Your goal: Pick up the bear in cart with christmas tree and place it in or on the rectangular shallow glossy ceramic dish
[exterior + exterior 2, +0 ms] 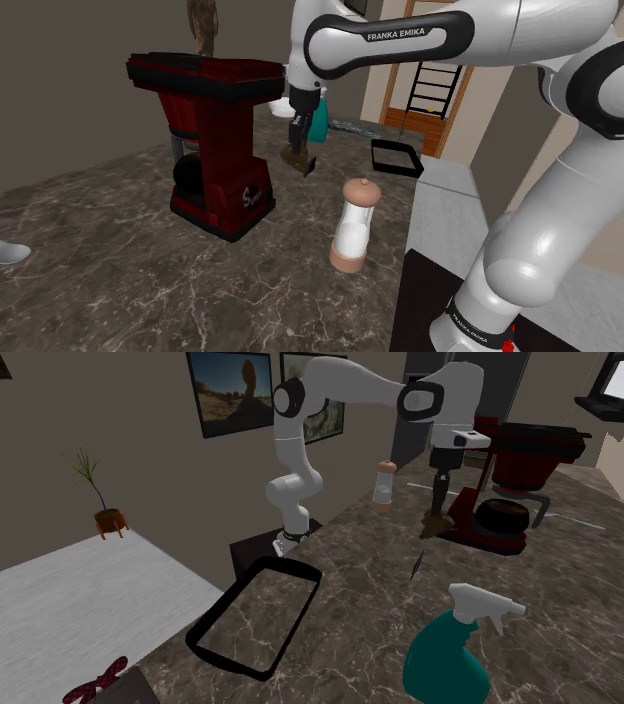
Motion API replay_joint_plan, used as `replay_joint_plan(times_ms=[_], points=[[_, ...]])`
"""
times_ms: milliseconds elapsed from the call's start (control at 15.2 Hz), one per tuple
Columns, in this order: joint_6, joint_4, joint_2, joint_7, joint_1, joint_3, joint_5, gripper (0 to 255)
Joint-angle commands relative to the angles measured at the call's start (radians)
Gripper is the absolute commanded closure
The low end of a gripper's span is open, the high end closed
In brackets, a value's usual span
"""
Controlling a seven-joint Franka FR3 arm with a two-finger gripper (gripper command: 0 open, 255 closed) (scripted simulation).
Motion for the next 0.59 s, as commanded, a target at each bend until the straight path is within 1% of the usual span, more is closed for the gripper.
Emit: replay_joint_plan(times_ms=[0,66,528], points=[[-0.025,0.028,0.003,-0.004,-0.001,-0.001,0.000,255],[-0.034,0.038,0.004,-0.005,-0.001,-0.001,0.000,255],[0.001,-0.070,-0.086,-0.176,-0.067,-0.106,0.010,255]])
